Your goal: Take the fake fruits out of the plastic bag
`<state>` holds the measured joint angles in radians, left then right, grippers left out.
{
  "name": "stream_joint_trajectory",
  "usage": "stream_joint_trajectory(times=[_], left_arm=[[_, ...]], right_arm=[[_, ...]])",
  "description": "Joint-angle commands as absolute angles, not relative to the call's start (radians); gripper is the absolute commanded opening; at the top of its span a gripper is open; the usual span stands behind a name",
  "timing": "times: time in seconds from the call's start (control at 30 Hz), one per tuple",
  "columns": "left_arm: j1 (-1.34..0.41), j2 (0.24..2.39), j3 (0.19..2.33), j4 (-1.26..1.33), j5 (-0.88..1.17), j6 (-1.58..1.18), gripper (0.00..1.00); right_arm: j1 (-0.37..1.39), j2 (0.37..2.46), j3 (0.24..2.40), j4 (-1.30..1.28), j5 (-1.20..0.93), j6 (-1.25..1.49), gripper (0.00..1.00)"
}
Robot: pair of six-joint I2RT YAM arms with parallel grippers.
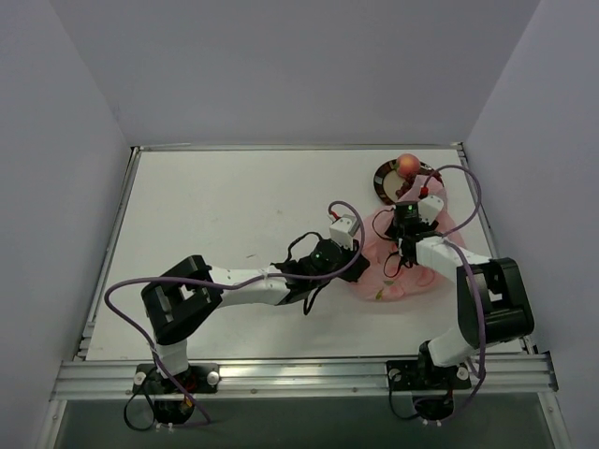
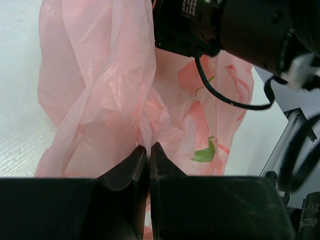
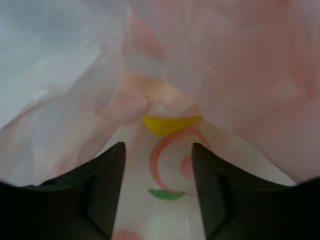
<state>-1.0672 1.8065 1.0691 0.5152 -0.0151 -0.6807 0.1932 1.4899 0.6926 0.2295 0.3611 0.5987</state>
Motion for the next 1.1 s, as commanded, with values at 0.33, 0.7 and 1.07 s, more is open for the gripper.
stream_joint_trajectory(times=[0.33,0.7,1.07], left_arm=[[-1.072,1.761,1.068,0.575,0.0,-0.673,0.02],[-1.072,1.761,1.065,0.563,0.0,-0.667,0.02],[-1.069,1.766,1.111,0.503,-0.028,-0.631,0.02]], right_arm=[[0.066,1.756,0.882,0.282,0.382,0.643,0.86],[0.066,1.685,0.807,0.388,0.35,0.631,0.26],[0.179,1.162,0.491,0.207,0.175,0.67,0.26]])
